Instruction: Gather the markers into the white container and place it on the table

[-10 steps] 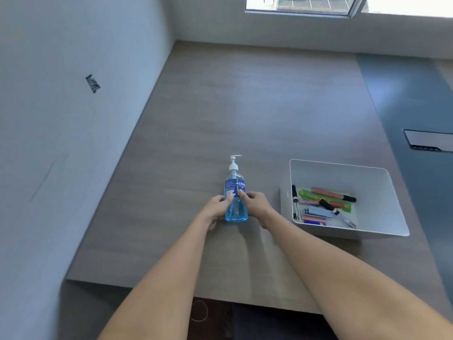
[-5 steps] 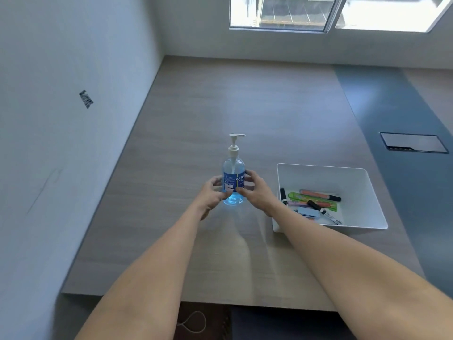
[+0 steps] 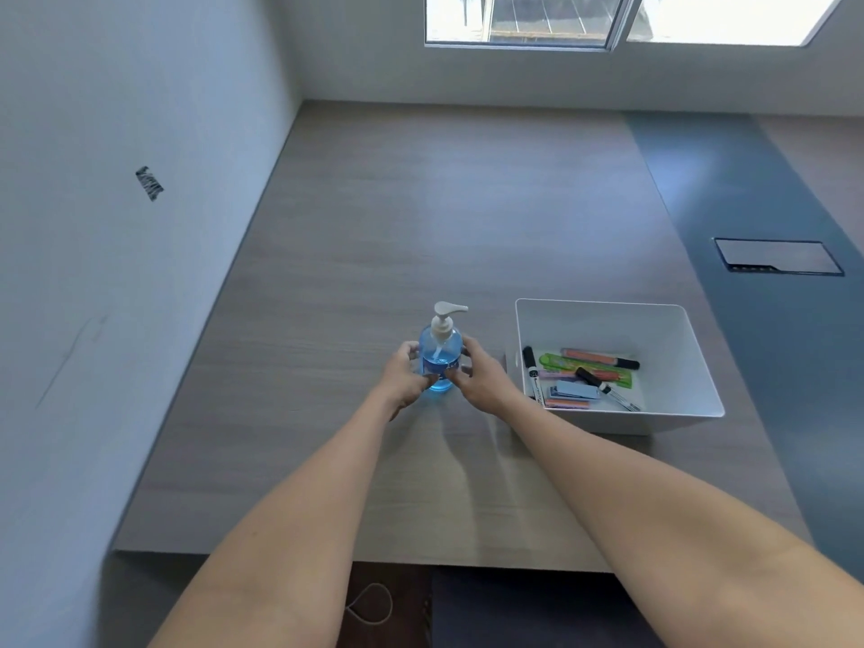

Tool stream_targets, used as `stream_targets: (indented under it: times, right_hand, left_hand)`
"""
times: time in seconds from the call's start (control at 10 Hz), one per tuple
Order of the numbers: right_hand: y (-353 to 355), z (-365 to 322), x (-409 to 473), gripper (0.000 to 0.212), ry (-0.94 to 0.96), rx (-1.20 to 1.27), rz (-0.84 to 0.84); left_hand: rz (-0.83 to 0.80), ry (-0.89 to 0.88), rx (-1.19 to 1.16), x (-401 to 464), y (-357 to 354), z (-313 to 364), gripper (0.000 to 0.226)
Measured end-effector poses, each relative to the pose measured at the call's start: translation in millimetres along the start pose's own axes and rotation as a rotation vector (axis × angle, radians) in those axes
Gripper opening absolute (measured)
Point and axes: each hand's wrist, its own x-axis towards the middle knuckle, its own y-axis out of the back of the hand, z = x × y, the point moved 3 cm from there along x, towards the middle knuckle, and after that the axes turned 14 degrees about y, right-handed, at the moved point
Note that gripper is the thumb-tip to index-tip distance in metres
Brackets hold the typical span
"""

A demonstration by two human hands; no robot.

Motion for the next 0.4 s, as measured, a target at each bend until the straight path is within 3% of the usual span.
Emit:
stream_targets:
  times: [0.2, 0.4]
  right_hand:
    - [0.6, 1.8, -12.6, 0.08, -0.113, -0.062, -0.01]
    - [-12.2, -1.5, -55.1, 0.068, -0.02, -0.193, -0.044]
  left_hand:
    - [0.093, 0.094, 0.187, -14.5, -2.8, -7.2, 0.087]
    - [0.152, 0.152, 0.525, -47.0, -25.6, -34.5, 0.089]
